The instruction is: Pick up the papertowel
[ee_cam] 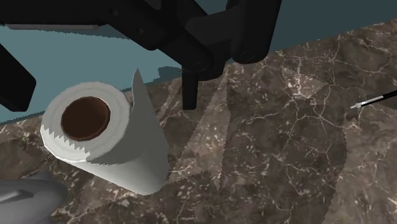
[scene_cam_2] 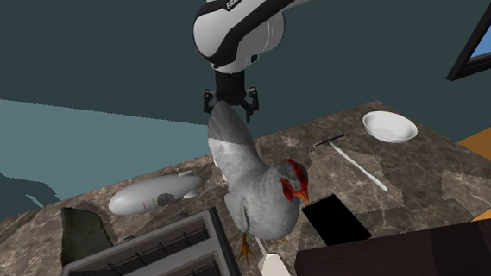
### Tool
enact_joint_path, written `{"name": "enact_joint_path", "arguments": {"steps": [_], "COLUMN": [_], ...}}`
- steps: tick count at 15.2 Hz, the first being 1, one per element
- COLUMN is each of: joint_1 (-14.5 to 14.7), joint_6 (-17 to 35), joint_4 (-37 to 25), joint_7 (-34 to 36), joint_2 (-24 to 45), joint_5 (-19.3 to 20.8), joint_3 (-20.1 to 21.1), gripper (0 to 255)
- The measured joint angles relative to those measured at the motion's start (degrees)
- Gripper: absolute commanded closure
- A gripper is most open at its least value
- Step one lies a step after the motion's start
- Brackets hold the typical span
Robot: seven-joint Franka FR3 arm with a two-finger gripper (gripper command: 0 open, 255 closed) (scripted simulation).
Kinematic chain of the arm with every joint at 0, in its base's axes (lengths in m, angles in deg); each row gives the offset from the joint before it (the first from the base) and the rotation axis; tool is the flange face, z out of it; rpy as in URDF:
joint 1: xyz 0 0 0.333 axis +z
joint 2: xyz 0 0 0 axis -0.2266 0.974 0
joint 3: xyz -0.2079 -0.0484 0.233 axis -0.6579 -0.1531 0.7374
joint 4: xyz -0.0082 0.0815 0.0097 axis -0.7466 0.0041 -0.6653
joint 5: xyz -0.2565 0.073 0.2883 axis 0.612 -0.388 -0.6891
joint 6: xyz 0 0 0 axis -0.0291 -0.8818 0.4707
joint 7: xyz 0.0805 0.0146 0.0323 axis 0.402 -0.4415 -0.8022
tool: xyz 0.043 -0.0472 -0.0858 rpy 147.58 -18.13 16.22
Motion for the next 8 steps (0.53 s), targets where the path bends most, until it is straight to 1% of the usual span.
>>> {"name": "enact_joint_path", "arguments": {"steps": [3,8], "joint_1": [1.7,2.2], "joint_6": [-1.0,1.4], "joint_4": [-6.0,-6.1], "joint_7": [1.2,1.6], "joint_2": [5.0,7.6], "joint_5": [0.8,1.4], "joint_3": [-0.4,-0.9], "gripper": [0,0]}}
